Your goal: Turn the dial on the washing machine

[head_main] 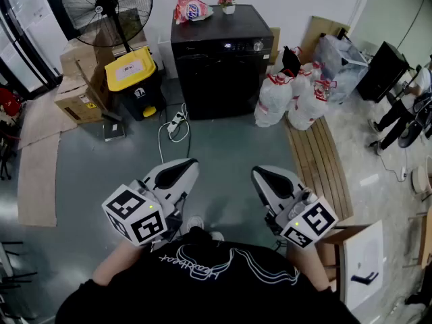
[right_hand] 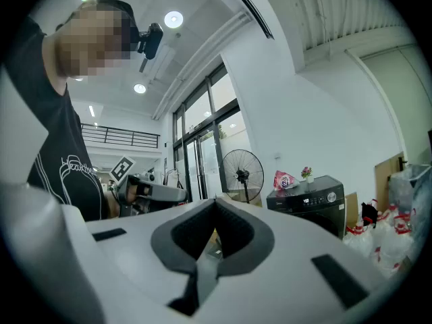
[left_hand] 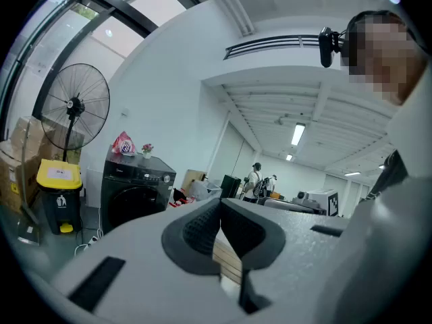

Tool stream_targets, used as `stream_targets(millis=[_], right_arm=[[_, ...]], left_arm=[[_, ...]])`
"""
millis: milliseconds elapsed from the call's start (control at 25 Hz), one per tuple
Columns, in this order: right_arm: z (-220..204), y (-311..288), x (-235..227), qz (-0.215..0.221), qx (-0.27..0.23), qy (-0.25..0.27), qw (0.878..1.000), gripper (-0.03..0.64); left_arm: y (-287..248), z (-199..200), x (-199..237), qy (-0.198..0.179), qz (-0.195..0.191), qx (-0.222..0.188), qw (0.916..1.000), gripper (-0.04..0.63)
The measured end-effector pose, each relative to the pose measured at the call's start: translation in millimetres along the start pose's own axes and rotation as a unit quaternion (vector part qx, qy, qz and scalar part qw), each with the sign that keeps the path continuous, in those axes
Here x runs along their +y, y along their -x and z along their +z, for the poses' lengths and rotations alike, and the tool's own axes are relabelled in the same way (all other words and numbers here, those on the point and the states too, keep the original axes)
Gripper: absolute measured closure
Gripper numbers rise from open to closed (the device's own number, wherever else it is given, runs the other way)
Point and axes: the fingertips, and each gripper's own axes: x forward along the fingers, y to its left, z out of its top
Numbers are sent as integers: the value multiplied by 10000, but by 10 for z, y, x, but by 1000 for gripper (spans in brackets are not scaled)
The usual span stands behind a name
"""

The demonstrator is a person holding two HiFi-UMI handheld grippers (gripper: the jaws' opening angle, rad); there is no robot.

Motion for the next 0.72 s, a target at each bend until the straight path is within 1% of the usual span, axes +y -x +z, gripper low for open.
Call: stream_targets(millis=[240, 640, 720], right_arm=[[124, 223, 54, -98, -3, 169, 9998, 612], [390, 550, 62, -635, -191, 502, 9965, 612], [418, 583, 62, -702, -186, 562, 9958, 601]], left_arm=[[1, 25, -241, -169, -58, -69, 9998, 589], [68, 125, -535, -508, -82, -186, 9985, 589], [86, 137, -564, -540, -92, -223, 9983, 589]])
